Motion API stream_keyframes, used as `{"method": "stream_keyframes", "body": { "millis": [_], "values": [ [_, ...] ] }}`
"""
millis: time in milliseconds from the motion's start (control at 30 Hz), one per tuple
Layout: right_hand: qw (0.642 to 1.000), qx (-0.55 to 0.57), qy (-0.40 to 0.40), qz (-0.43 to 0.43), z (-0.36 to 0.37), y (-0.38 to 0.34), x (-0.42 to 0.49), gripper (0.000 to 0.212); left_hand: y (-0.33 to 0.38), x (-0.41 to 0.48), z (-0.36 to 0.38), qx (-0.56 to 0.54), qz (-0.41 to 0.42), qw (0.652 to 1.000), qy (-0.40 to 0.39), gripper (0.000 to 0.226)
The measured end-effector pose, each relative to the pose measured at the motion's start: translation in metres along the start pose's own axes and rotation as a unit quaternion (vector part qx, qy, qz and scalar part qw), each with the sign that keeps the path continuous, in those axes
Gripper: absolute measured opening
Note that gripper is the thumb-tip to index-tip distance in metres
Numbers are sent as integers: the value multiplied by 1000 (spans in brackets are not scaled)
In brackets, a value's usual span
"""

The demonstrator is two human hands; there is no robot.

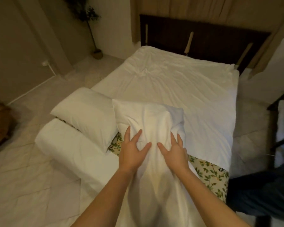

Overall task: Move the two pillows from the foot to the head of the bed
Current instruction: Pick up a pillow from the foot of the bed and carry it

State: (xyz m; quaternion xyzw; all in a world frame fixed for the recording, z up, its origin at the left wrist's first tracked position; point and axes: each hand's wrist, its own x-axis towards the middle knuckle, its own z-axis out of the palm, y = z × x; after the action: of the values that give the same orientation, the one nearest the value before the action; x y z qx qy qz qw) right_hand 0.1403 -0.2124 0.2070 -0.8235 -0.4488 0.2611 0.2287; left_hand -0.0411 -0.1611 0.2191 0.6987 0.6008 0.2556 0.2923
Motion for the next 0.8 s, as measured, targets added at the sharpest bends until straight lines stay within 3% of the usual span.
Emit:
{"method": "stream_keyframes", "body": {
  "millis": [367, 800],
  "values": [
    [999, 41, 25, -14, 41, -101, -33, 85, -66, 1, -110, -68, 1, 996, 56, 70],
    [992, 6, -52, -118, 202, -306, -77, 83, -234, 6, -304, -78, -59, 985, 145, 64]
  ]
}}
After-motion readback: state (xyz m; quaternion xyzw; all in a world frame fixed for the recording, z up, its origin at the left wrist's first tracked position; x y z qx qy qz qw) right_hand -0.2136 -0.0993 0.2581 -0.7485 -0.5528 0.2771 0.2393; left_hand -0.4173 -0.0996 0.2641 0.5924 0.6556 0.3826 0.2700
